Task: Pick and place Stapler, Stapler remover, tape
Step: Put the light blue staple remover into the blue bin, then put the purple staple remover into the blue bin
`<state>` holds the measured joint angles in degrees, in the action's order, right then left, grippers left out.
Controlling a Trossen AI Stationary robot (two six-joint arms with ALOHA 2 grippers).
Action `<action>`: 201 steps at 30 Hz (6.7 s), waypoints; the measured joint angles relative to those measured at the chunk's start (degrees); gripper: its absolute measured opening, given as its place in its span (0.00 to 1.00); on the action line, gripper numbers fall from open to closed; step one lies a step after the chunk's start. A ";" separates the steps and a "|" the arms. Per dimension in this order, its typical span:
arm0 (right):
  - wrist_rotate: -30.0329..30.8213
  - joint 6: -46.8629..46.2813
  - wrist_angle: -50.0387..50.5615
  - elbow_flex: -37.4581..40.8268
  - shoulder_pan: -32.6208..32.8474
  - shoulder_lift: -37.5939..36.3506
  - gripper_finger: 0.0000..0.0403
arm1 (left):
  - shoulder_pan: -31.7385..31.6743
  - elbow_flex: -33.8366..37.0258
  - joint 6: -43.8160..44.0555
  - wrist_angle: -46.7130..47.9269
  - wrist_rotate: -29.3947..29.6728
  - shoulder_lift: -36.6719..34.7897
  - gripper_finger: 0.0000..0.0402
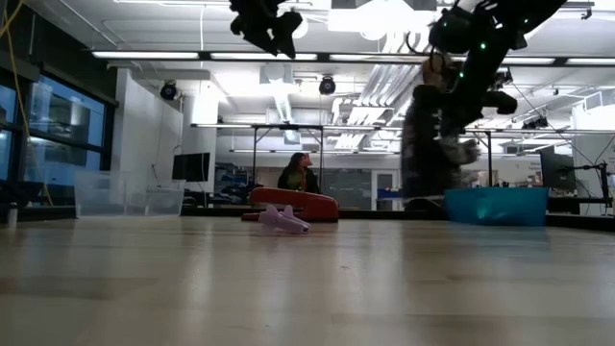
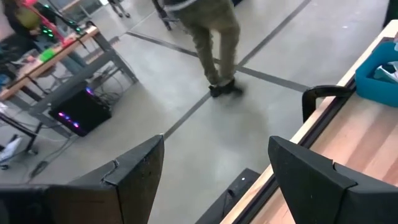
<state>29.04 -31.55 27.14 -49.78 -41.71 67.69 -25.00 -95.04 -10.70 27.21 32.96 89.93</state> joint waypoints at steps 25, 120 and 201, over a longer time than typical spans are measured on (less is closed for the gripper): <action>4.78 -27.21 14.73 0.03 -5.29 18.86 0.11 | -4.74 -0.04 -1.57 4.49 -5.56 0.02 0.71; -27.97 17.10 5.17 0.03 5.15 -7.05 0.48 | 21.66 11.50 -9.84 20.64 -34.56 20.92 0.75; -37.77 23.84 4.96 0.03 5.12 -9.42 0.48 | 23.26 0.27 -10.65 29.74 -22.21 27.32 0.21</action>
<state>-8.72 -7.71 32.10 -49.76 -36.59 58.27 -1.74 -94.77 -21.34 56.95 10.75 117.25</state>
